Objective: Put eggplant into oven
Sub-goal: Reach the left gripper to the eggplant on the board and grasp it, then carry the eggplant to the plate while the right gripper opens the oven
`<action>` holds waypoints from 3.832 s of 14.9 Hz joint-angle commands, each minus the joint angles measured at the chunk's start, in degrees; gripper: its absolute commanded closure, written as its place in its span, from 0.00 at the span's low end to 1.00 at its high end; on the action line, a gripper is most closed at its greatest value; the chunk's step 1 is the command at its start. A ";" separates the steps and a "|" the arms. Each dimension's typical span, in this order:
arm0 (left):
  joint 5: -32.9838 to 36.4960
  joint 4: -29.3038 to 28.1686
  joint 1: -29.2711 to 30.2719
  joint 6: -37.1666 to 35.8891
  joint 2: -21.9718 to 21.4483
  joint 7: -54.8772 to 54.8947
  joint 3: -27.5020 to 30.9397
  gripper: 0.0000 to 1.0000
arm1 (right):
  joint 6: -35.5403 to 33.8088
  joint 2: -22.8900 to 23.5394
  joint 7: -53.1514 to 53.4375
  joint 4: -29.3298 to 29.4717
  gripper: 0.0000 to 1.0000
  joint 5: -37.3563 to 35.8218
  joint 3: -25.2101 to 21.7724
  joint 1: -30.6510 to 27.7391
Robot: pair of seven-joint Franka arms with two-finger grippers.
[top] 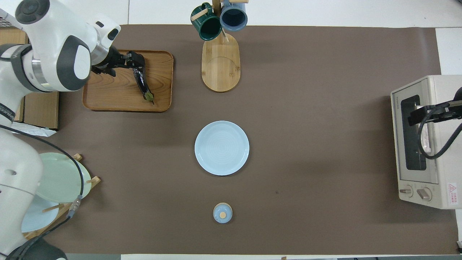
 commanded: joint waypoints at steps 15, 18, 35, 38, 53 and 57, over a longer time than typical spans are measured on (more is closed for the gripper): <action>1.75 -12.19 -2.64 16.16 -2.34 -1.37 1.98 0.24 | 18.88 -2.22 6.08 -21.53 1.00 -16.51 0.10 -3.74; 1.75 -12.28 -3.26 16.69 -2.34 -2.60 2.07 0.49 | 18.97 -2.13 5.37 -22.14 1.00 -17.59 0.10 -3.74; 0.17 -19.03 -16.69 0.16 -21.32 -24.83 1.36 1.00 | 32.23 2.61 10.20 -28.55 1.00 -11.52 0.36 1.09; 0.17 -26.31 -21.44 2.70 -24.56 -24.49 1.36 1.00 | 37.76 2.71 10.29 -32.06 1.00 -10.21 0.36 1.18; 0.17 -44.01 -32.18 23.01 -25.28 -27.91 1.45 1.00 | 49.99 7.62 14.58 -38.23 1.00 -8.36 0.45 2.85; 0.17 -43.57 -31.57 22.40 -25.19 -27.92 1.45 0.00 | 51.05 9.12 18.80 -38.14 1.00 -6.09 0.63 6.61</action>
